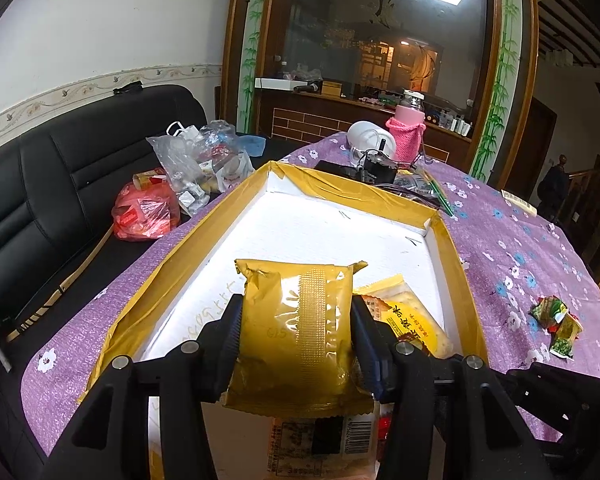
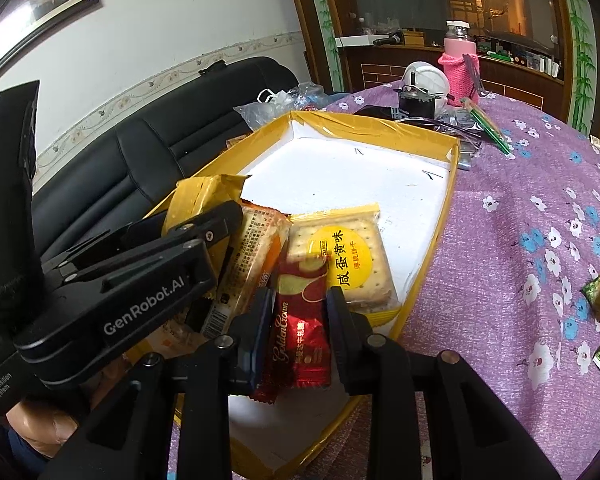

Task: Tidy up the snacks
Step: 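Open the left gripper over the box while the right releases the red chocolate bar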

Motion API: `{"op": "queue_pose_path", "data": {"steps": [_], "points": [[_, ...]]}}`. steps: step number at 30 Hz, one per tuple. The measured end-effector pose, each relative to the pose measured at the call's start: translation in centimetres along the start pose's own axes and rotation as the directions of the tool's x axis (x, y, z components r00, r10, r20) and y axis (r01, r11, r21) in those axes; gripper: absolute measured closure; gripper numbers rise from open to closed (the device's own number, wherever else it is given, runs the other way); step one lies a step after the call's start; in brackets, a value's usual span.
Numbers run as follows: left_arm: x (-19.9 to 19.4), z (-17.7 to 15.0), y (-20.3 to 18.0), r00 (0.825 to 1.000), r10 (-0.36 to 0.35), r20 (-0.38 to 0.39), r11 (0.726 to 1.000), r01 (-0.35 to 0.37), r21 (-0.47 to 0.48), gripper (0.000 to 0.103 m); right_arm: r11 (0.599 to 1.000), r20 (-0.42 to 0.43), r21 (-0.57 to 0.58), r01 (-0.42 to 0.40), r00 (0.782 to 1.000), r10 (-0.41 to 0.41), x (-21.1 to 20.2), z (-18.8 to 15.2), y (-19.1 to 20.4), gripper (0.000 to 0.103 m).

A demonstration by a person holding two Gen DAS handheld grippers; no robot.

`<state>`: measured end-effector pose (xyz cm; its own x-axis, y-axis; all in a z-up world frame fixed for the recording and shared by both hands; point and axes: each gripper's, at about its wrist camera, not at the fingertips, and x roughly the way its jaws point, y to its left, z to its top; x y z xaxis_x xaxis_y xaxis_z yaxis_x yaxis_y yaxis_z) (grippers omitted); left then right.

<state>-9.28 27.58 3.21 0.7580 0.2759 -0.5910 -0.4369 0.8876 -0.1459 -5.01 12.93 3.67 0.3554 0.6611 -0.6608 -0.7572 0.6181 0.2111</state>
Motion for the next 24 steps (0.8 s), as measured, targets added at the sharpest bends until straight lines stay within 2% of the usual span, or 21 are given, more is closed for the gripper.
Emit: {"op": "queue_pose_path", "data": {"steps": [8,16,20,24], "points": [[-0.6,0.0,-0.2,1.0,-0.001,0.011,1.0,0.001,0.0,0.045,1.0,0.02,0.027,0.001,1.0,-0.001,-0.6,0.2,-0.7,0.074],[-1.8,0.2,-0.7,0.999,0.006,0.035,1.0,-0.007,0.019,0.044,0.994,0.044,0.106,-0.01,0.999,0.006,-1.9,0.7,-2.1,0.073],[-2.8,0.2,-1.3,0.997,0.023,0.069,0.999,-0.026,0.041,0.037,0.987,0.042,0.162,-0.025,0.999,0.018,-3.0,0.9,-3.1,0.072],[-3.6,0.1,-2.2,0.994,0.042,0.101,0.995,-0.05,0.081,0.037,0.976,0.072,0.211,-0.05,0.997,0.036,-4.2,0.8,-4.3,0.072]]}}
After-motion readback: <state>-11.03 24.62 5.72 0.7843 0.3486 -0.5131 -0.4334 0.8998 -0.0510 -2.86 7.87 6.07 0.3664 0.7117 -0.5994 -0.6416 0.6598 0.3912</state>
